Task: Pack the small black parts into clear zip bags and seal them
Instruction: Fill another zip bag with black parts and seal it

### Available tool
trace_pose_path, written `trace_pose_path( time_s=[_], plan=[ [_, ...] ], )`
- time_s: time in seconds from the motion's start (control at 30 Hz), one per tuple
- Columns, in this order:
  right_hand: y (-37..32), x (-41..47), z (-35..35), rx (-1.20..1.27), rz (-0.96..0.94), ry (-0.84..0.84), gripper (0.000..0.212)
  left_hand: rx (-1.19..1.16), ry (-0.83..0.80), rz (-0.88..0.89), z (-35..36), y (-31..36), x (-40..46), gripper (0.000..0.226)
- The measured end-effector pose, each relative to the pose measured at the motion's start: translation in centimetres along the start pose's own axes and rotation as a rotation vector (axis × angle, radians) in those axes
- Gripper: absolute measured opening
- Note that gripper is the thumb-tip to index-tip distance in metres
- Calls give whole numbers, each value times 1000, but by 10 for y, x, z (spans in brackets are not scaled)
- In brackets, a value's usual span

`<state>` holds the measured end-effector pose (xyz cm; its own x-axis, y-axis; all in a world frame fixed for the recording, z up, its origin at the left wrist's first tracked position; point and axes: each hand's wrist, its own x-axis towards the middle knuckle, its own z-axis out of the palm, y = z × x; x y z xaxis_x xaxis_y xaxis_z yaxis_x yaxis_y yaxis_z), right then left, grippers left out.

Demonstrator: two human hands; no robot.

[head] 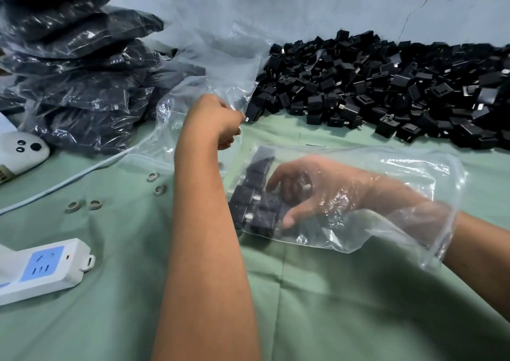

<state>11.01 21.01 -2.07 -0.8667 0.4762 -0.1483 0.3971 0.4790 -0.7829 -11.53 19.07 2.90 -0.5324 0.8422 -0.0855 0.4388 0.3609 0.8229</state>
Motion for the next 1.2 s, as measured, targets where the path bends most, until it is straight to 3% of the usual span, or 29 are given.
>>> trace_pose_path(
  time_s=[0.1,0.23,0.3,0.4,0.5,0.53,0.6,0.7,0.8,0.93,1.0,1.1,1.2],
  plan=[
    [7,-5,-10,68,-20,-55,55,81,-93,203,27,-2,-3,16],
    [27,-27,-23,280,-48,-93,51,197,-243,236,52,-7,-4,20],
    [38,-38,-29,374,-49,-104,51,215,-236,211,52,-9,-2,23],
    [36,-69,-44,317,-86,-130,39,234,-189,189,51,-11,4,26],
    [21,-98,-60,239,-52,-66,49,226,-145,157,52,-13,7,37],
    [22,-107,-64,220,-27,-52,46,224,-132,141,53,-13,7,37],
    [31,-124,-73,222,74,-46,18,212,-109,107,54,-12,8,36],
    [47,-140,-89,96,297,-28,16,209,-77,63,56,-11,8,36],
    [61,-151,-104,-43,530,161,18,242,-33,37,58,-9,6,38],
    [86,-126,-116,-390,539,808,11,309,60,-6,55,-8,4,24],
    [89,-107,-114,-553,469,815,34,358,132,-31,56,-6,1,24],
    [93,-86,-115,-655,477,622,63,381,306,78,67,12,-8,21],
    [101,-77,-113,-649,513,661,60,210,248,264,95,51,-30,11]
  ],
)
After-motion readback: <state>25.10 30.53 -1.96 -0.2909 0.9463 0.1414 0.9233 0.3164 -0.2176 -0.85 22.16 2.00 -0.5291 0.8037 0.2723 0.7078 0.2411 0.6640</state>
